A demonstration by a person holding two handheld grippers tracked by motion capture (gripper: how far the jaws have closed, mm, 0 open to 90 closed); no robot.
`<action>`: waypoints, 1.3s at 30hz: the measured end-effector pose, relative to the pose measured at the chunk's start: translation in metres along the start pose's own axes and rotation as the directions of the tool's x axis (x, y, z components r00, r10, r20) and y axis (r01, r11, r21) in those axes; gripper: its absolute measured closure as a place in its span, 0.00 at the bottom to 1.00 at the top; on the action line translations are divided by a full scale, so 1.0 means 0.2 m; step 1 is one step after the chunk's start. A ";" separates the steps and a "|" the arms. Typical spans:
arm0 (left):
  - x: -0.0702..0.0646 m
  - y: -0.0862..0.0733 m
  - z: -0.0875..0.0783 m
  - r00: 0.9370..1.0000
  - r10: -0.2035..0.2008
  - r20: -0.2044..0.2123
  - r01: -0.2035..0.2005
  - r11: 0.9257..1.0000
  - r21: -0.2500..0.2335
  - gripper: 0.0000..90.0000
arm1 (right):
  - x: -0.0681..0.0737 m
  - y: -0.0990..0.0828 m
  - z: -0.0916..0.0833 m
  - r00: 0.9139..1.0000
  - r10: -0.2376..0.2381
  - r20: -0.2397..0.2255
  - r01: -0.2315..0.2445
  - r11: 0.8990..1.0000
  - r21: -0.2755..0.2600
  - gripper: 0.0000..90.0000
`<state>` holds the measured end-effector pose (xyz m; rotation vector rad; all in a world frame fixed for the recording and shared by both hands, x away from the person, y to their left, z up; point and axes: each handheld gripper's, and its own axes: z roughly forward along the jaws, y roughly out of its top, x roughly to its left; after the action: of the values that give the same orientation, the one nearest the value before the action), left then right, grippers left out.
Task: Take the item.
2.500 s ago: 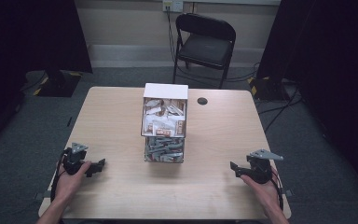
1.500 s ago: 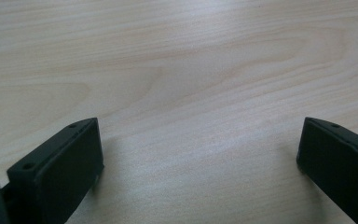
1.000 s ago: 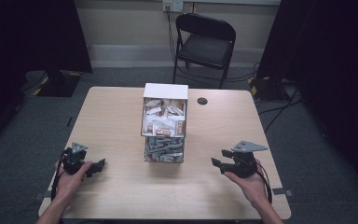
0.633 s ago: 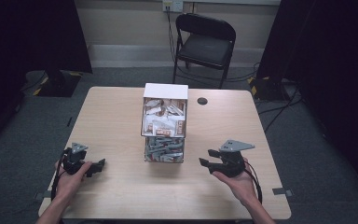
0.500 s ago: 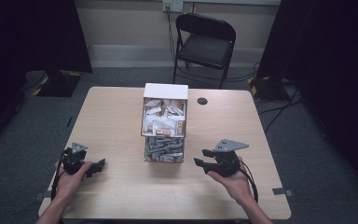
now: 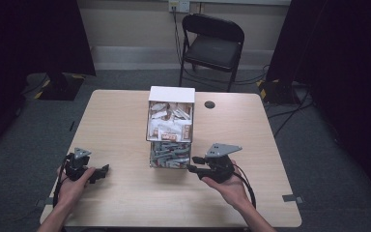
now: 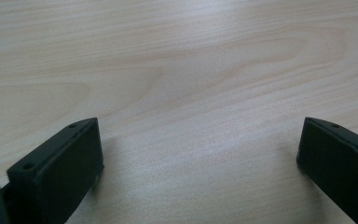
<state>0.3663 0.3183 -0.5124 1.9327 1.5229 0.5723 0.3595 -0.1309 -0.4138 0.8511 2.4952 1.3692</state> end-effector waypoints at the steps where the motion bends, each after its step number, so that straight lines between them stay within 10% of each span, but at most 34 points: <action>1: 0.00 0.00 0.00 1.000 0.000 0.000 0.000 1.000 0.000 0.00 | 0.01 0.01 0.02 1.000 -0.005 -0.012 0.005 1.000 0.000 0.70; 39: 0.00 0.00 0.00 1.000 0.000 0.000 0.000 1.000 0.000 0.00 | -0.02 0.01 0.23 0.996 0.017 -0.087 -0.016 1.000 0.014 0.94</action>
<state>0.3663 0.3183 -0.5124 1.9324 1.5230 0.5724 0.3823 -0.0981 -0.4382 0.8342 2.5702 1.4259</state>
